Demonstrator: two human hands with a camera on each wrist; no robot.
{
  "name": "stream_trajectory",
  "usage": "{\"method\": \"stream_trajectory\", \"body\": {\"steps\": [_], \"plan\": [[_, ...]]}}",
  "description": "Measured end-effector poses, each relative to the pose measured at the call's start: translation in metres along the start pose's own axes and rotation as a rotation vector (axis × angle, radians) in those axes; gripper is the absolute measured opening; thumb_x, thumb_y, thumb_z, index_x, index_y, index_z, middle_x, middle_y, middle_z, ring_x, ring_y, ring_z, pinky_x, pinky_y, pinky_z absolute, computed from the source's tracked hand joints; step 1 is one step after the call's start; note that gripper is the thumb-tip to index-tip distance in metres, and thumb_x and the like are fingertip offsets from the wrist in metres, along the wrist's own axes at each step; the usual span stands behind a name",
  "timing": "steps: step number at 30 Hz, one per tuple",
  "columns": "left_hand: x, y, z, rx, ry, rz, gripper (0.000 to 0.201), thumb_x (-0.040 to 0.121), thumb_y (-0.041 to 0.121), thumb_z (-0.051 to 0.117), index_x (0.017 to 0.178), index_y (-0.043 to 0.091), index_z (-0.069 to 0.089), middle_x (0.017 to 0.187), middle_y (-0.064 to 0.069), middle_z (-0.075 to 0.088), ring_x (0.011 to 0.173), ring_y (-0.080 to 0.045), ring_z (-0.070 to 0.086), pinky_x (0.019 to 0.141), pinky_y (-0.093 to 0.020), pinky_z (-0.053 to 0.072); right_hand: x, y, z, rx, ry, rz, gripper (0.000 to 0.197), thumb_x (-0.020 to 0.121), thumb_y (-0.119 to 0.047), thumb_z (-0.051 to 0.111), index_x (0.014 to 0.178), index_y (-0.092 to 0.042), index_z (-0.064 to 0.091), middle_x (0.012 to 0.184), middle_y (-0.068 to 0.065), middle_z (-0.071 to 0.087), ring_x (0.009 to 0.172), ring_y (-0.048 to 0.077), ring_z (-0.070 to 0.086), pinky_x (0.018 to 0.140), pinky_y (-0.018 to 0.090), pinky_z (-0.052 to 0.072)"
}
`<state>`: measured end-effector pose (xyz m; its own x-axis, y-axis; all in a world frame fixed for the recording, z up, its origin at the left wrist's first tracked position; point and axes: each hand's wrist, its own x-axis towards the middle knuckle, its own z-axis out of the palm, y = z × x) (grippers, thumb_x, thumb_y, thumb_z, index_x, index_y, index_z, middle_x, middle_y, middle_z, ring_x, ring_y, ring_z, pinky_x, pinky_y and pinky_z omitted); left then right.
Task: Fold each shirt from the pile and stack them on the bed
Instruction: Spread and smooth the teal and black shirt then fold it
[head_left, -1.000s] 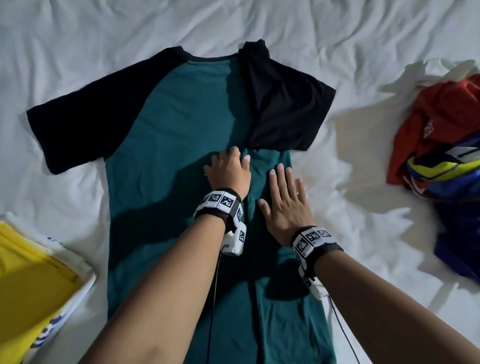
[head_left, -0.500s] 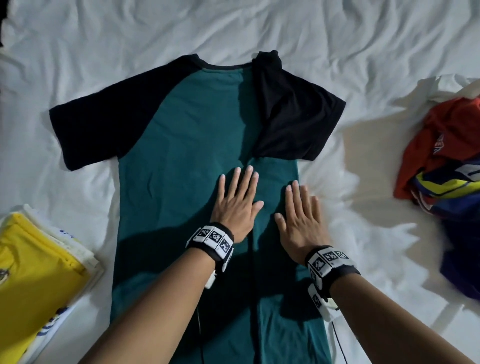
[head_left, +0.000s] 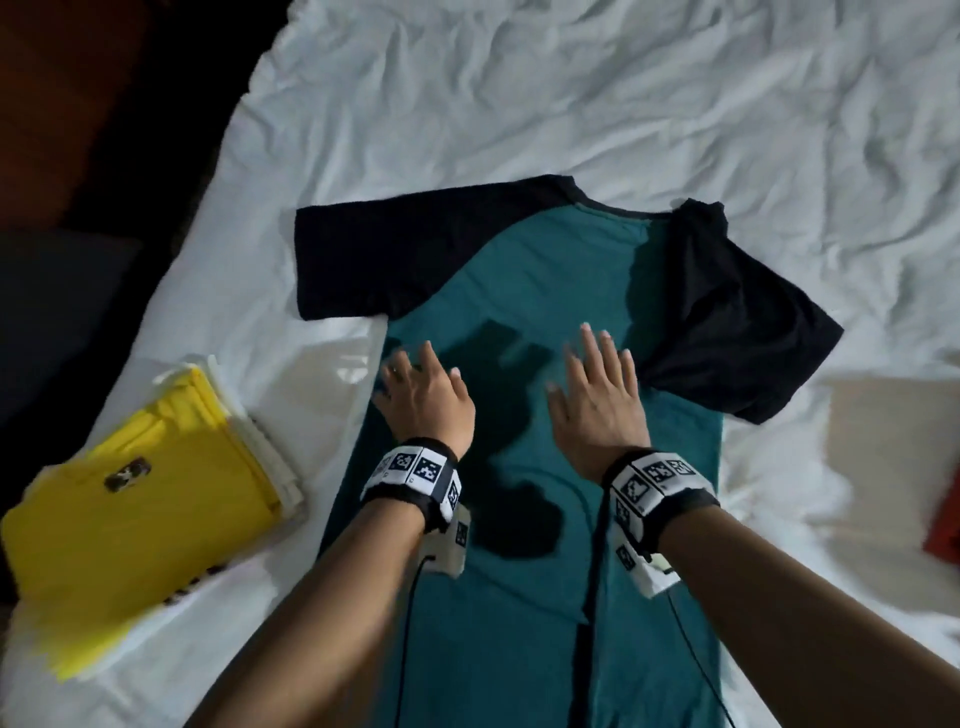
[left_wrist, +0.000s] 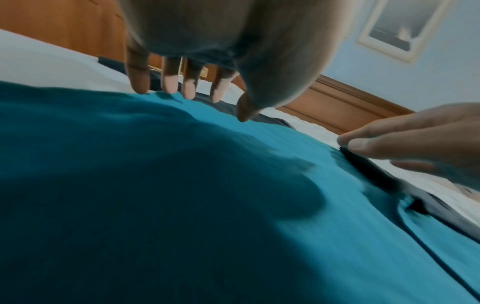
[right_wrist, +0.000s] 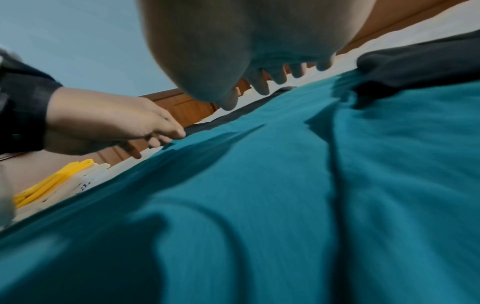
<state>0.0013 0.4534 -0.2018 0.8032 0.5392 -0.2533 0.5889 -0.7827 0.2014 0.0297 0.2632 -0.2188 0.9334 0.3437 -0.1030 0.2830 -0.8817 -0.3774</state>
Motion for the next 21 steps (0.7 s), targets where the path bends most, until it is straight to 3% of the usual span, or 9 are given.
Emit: {"method": "stream_trajectory", "body": {"steps": [3,6,11,14,18,20,21], "plan": [[0.027,-0.016,-0.013,-0.029,-0.011,-0.101,0.049,0.104,0.038,0.046,0.144,0.010,0.038,0.145,-0.015,0.041,0.133,-0.037,0.039,0.103,-0.054,0.037,0.051,-0.029,-0.006,-0.050,-0.017,-0.064,0.048,0.102,-0.034,0.046,0.142,-0.007,0.048,0.152,0.015,0.042,0.139,0.038,0.037,0.116,0.051,0.027],[0.051,-0.027,-0.014,-0.075,-0.030,-0.173,0.047,0.104,0.041,0.047,0.137,0.007,0.042,0.138,-0.015,0.046,0.129,-0.035,0.045,0.100,-0.054,0.039,0.103,-0.056,-0.007,-0.074,-0.085,-0.064,0.037,0.103,-0.034,0.043,0.129,-0.010,0.055,0.131,0.012,0.052,0.122,0.035,0.044,0.100,0.049,0.038],[0.075,-0.035,-0.005,-0.117,-0.053,-0.185,0.041,0.103,0.041,0.049,0.129,0.009,0.048,0.131,-0.012,0.053,0.123,-0.033,0.050,0.096,-0.049,0.043,0.186,-0.089,0.004,-0.023,-0.145,-0.028,0.035,0.104,-0.034,0.044,0.128,-0.011,0.057,0.129,0.014,0.055,0.121,0.037,0.051,0.093,0.046,0.045],[0.077,-0.040,-0.002,-0.124,-0.042,-0.142,0.041,0.101,0.037,0.053,0.130,0.007,0.051,0.125,-0.013,0.058,0.118,-0.036,0.053,0.091,-0.048,0.043,0.225,-0.104,0.007,0.021,-0.162,0.021,0.042,0.104,-0.035,0.044,0.142,-0.018,0.046,0.133,0.013,0.057,0.120,0.038,0.056,0.088,0.046,0.047],[0.078,-0.044,-0.004,-0.148,-0.058,-0.123,0.039,0.100,0.037,0.054,0.125,0.008,0.055,0.119,-0.012,0.062,0.115,-0.035,0.055,0.090,-0.048,0.043,0.257,-0.116,0.008,0.034,-0.190,0.100,0.064,0.106,-0.038,0.040,0.162,-0.024,0.011,0.129,0.019,0.061,0.111,0.040,0.061,0.077,0.042,0.043],[0.078,-0.045,-0.005,-0.159,-0.073,-0.114,0.037,0.101,0.037,0.053,0.125,0.009,0.057,0.119,-0.011,0.064,0.115,-0.035,0.055,0.091,-0.047,0.043,0.267,-0.118,0.008,0.041,-0.174,0.139,0.065,0.107,-0.039,0.039,0.162,-0.025,0.008,0.124,0.020,0.062,0.106,0.042,0.062,0.074,0.041,0.040],[0.078,-0.046,-0.005,-0.168,-0.079,-0.106,0.035,0.101,0.036,0.052,0.123,0.009,0.057,0.118,-0.011,0.065,0.114,-0.035,0.056,0.091,-0.047,0.043,0.271,-0.119,0.008,0.043,-0.163,0.151,0.062,0.107,-0.038,0.040,0.160,-0.024,0.013,0.123,0.021,0.062,0.105,0.043,0.062,0.074,0.041,0.040]]}}
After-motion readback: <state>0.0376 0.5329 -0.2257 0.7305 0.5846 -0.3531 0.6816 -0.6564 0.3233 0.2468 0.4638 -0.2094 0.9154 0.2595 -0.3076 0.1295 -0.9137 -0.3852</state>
